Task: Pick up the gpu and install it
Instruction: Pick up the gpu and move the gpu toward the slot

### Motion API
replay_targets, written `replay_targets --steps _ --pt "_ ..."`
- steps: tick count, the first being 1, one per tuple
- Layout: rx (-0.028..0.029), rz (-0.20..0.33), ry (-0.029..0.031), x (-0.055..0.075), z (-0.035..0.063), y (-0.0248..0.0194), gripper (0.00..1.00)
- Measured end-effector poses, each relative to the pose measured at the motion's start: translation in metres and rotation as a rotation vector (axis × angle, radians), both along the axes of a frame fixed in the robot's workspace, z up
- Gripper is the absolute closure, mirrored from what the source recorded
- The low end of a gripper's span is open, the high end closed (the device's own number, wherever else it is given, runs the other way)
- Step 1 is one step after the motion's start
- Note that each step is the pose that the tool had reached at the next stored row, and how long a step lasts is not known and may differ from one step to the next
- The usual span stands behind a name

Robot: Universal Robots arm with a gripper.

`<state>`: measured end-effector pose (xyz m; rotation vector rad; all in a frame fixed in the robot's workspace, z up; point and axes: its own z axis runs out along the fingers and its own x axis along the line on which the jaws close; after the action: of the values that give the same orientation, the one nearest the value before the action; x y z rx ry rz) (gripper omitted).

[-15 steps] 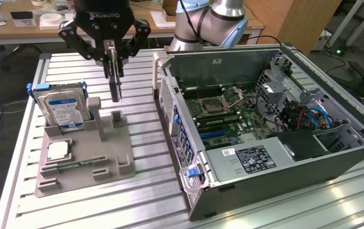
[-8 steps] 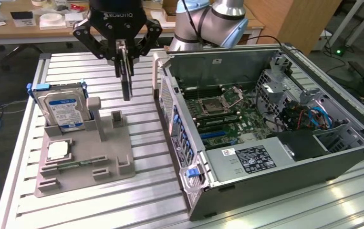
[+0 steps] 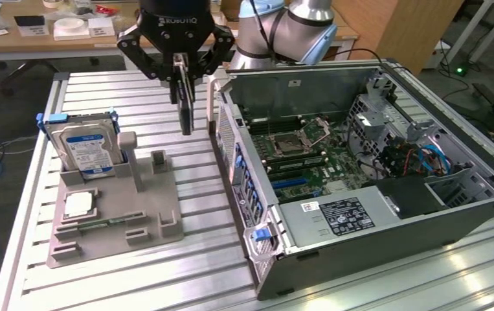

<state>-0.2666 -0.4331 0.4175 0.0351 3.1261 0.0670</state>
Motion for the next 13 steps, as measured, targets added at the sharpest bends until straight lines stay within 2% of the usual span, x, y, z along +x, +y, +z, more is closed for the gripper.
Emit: replay_targets --steps 13 --pt "-0.0001 0.000 0.0001 0.032 0.0000 0.0000 0.72"
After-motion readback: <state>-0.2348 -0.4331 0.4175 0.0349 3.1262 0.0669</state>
